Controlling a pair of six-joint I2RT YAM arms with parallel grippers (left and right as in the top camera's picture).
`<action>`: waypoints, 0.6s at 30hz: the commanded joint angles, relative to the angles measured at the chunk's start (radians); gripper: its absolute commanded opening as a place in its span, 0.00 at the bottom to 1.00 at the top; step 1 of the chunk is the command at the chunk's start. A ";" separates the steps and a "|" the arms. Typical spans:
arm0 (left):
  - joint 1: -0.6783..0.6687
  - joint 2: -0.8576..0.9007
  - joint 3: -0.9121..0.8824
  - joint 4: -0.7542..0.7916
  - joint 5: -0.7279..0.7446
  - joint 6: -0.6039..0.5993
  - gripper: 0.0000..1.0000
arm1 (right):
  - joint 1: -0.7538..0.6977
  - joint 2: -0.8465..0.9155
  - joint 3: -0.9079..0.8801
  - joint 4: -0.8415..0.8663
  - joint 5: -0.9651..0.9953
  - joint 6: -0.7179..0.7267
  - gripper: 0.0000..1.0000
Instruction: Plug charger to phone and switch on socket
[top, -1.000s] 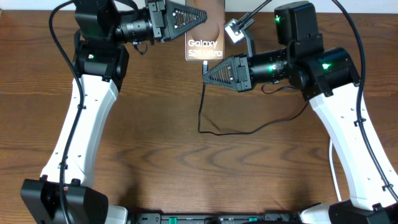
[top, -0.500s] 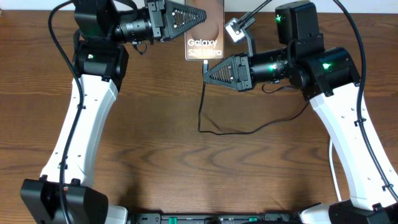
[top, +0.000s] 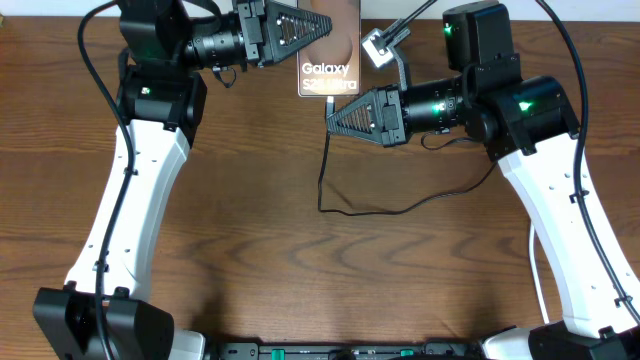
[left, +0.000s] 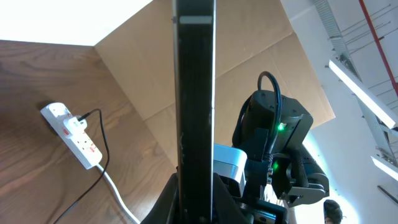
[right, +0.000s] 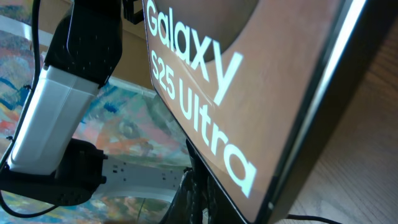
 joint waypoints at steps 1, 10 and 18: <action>0.001 -0.004 0.011 0.013 0.028 0.002 0.07 | -0.006 -0.006 0.003 0.009 -0.024 0.006 0.01; 0.001 -0.004 0.011 0.013 0.033 -0.002 0.07 | -0.006 -0.006 0.003 0.005 0.006 0.011 0.01; 0.001 -0.004 0.011 0.017 0.040 -0.002 0.07 | -0.006 -0.006 0.003 0.009 0.004 0.026 0.01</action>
